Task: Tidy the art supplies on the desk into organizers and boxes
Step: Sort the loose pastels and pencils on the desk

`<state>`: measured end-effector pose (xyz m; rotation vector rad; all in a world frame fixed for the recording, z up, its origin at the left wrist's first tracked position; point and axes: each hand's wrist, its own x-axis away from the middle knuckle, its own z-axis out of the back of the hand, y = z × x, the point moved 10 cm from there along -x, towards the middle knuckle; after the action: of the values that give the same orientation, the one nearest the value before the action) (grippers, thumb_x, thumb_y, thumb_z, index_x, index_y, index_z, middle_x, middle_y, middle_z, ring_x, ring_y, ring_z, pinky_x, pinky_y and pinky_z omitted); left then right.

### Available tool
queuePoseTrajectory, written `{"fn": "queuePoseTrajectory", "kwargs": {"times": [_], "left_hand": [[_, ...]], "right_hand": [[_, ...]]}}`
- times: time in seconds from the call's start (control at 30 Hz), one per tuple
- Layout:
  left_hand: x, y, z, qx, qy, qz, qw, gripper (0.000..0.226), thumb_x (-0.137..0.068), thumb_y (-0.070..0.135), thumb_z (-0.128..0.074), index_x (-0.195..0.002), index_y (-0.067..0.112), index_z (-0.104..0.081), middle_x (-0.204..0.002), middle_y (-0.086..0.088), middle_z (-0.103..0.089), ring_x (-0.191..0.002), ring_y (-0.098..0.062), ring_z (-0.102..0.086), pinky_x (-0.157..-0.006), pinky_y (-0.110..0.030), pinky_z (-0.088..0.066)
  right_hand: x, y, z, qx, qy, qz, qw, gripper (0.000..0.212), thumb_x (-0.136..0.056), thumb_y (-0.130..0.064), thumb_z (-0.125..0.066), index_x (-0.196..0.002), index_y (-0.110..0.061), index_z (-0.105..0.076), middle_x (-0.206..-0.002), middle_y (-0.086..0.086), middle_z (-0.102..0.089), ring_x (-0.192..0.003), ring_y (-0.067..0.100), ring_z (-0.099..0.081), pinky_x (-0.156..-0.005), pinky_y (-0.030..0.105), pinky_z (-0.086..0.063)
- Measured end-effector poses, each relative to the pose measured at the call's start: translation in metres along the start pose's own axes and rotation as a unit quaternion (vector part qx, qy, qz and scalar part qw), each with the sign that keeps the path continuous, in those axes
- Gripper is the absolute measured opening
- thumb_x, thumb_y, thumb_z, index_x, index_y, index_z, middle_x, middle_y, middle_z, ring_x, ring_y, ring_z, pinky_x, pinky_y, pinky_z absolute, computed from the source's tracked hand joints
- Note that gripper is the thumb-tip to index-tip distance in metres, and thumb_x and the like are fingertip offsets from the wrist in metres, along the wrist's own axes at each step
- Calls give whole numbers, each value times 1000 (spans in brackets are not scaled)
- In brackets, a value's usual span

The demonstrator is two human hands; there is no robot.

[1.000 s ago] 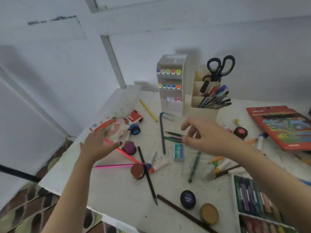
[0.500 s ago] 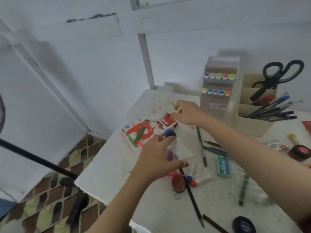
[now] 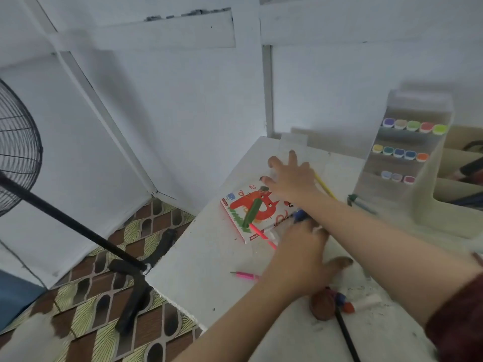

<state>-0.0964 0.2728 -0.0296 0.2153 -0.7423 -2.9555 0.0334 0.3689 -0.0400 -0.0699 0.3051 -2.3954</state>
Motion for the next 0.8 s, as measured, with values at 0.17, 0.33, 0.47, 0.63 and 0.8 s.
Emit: {"fn": "queuePoseTrajectory", "kwargs": {"times": [0.17, 0.33, 0.47, 0.63, 0.8], "left_hand": [[-3, -75, 58, 17, 72, 96, 993, 41, -94, 28, -50, -134, 17, -50, -132, -6, -50, -119, -20, -46, -99, -29, -34], [9, -162, 82, -6, 76, 268, 961, 53, -91, 26, -55, -139, 14, -36, -133, -12, -47, -120, -28, -46, -97, -41, -41], [14, -182, 77, -12, 70, 295, 953, 47, -84, 32, -64, -122, 10, -45, -108, -8, -54, -99, -23, -52, -77, -33, -46], [25, -206, 54, 139, 40, 419, 896, 41, -87, 34, -63, -104, 12, -34, -77, 5, -50, -64, -8, -51, -47, -22, -35], [17, -202, 55, 227, 39, 397, 888, 15, -91, 26, -57, -79, 17, -53, -72, 1, -62, -61, -10, -57, -50, -22, -42]], "right_hand": [[-3, 38, 12, -3, -6, -34, 999, 56, -88, -41, -47, -137, -30, -22, -129, 17, -45, -113, 42, -46, -96, 48, -31], [4, 71, 16, 46, -29, -62, 997, 69, -84, -29, -53, -143, -28, -17, -134, 11, -47, -121, 36, -44, -107, 55, -18], [10, 70, 29, 102, 26, -54, 993, 45, -86, -30, -53, -128, -16, -43, -118, 10, -54, -111, 29, -48, -101, 46, -28], [31, 60, 32, 75, 106, -70, 989, 20, -90, -30, -46, -80, -15, -53, -78, 2, -53, -72, 19, -45, -69, 31, -32], [42, 66, 14, 14, 36, -119, 992, 31, -93, -39, -45, -74, -17, -57, -77, 0, -60, -71, 16, -52, -70, 31, -40]]}}
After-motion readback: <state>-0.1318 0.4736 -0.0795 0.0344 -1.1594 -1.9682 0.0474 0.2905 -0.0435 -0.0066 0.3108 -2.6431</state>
